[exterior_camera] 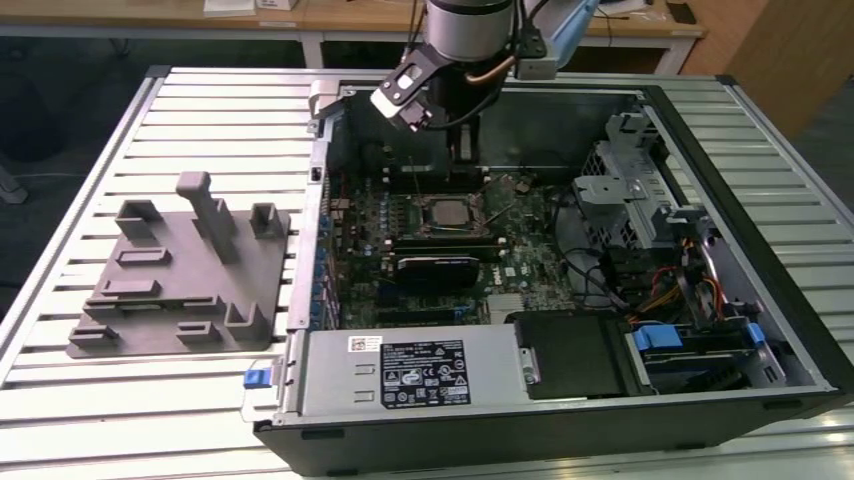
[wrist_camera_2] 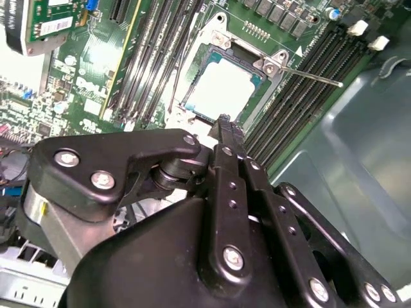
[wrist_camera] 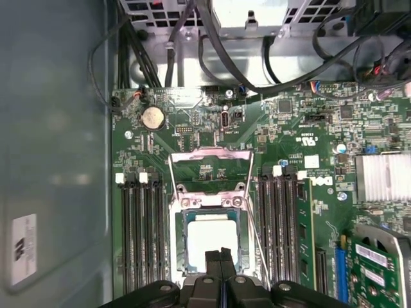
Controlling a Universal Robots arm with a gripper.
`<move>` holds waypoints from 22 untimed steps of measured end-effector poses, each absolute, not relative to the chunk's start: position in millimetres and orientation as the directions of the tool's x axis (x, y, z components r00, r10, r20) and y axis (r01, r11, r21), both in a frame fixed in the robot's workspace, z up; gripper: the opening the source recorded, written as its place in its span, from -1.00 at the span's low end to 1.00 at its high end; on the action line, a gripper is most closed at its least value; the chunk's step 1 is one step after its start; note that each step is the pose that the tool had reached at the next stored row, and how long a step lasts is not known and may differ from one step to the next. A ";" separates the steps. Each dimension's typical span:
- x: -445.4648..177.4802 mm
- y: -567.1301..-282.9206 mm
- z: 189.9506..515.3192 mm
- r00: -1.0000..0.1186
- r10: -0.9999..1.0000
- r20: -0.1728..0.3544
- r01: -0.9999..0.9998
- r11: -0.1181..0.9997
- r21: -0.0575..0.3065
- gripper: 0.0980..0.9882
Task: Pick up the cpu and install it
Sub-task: 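Close the cpu cover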
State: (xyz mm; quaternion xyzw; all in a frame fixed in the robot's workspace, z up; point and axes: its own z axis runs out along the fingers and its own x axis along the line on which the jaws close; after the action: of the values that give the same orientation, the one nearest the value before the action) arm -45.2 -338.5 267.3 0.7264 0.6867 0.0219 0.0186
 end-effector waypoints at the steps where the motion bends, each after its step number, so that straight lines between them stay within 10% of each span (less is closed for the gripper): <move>1: -45.2 -338.5 269.6 0.056 0.998 0.007 0.997 -0.056 0.057 -0.98; 22: -6.7 -338.5 272.8 0.057 0.998 0.007 0.997 -0.057 0.054 -0.98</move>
State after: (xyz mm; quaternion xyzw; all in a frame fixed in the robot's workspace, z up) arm -6.7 -338.5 272.8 0.7267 0.6865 0.0210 0.0173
